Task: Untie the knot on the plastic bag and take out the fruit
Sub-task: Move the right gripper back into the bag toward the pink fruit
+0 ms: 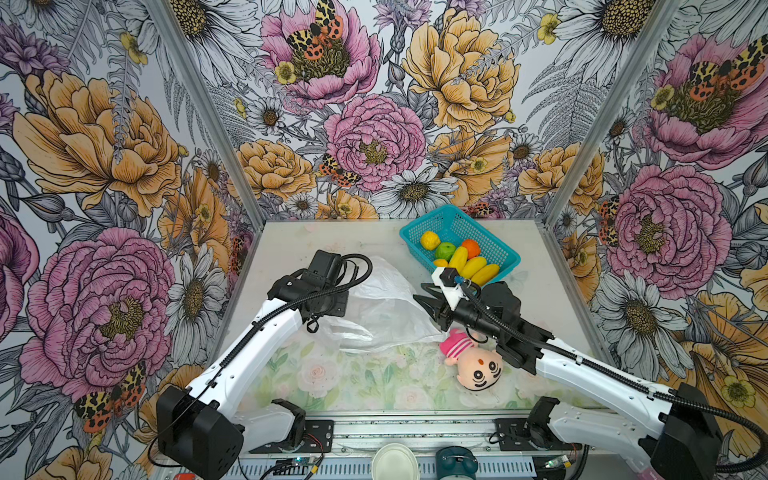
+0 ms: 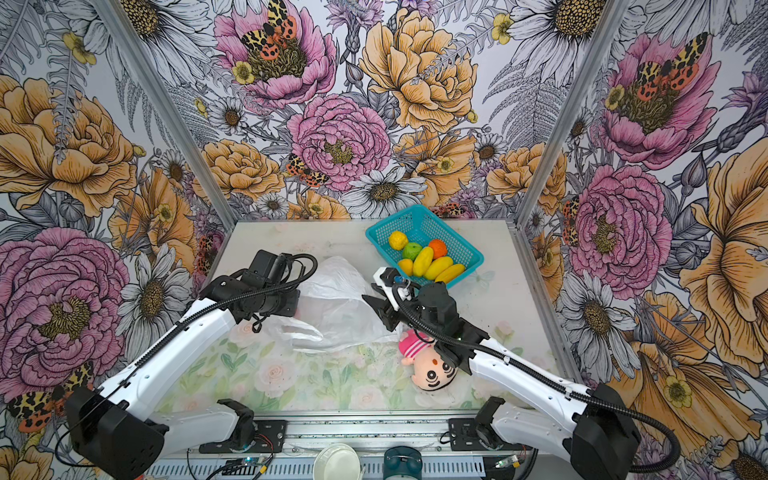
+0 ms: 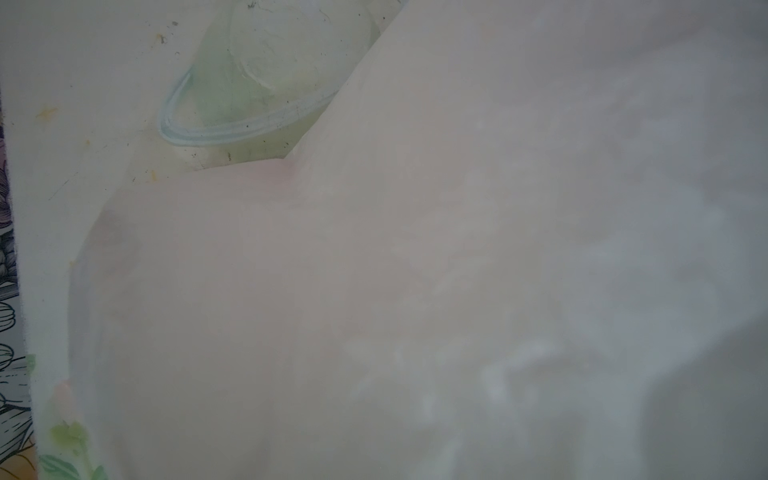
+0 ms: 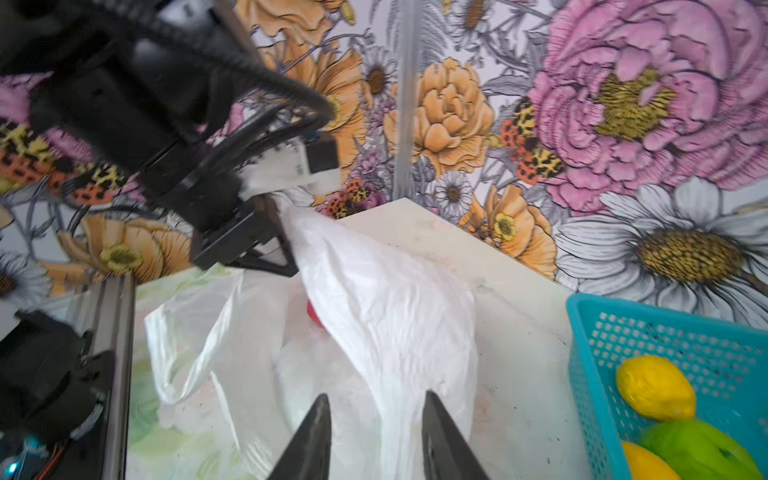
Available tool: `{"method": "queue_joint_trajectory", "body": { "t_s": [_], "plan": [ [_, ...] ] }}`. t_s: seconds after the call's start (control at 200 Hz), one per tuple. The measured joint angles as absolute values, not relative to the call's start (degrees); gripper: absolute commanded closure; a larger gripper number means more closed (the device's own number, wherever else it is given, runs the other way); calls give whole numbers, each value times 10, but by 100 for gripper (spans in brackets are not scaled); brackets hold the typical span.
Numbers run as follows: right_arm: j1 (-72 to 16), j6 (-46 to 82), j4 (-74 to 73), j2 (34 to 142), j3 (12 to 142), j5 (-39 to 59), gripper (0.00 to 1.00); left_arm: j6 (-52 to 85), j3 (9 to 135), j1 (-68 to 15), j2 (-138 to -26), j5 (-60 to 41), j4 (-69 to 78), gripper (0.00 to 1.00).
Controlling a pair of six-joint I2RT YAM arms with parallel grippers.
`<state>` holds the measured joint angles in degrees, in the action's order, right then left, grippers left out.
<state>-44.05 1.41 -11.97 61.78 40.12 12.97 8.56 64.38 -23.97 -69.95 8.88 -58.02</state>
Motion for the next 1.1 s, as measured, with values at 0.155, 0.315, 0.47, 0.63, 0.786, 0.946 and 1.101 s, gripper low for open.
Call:
{"method": "queue_joint_trajectory", "body": {
  "t_s": [0.155,0.315,0.47,0.63,0.786,0.946,1.101],
  "plan": [
    [-495,-55,-121,668,395,199,69,86,644,-237,-696,89,-580,100],
    [-539,-118,-123,738,396,232,70,86,644,-237,-683,89,-580,100],
    [-558,-151,-126,852,441,236,77,86,644,-237,-676,89,-580,100],
    [-567,-161,-170,970,485,190,73,86,644,-237,-667,89,-580,100],
    [-592,-166,-203,1060,537,147,68,86,644,-237,-643,89,-580,100],
    [-649,-166,-212,1140,632,83,61,86,644,-238,-633,84,-573,100],
    [-685,-148,-211,1181,709,8,42,85,644,-253,-635,73,-569,100]
  ]
}}
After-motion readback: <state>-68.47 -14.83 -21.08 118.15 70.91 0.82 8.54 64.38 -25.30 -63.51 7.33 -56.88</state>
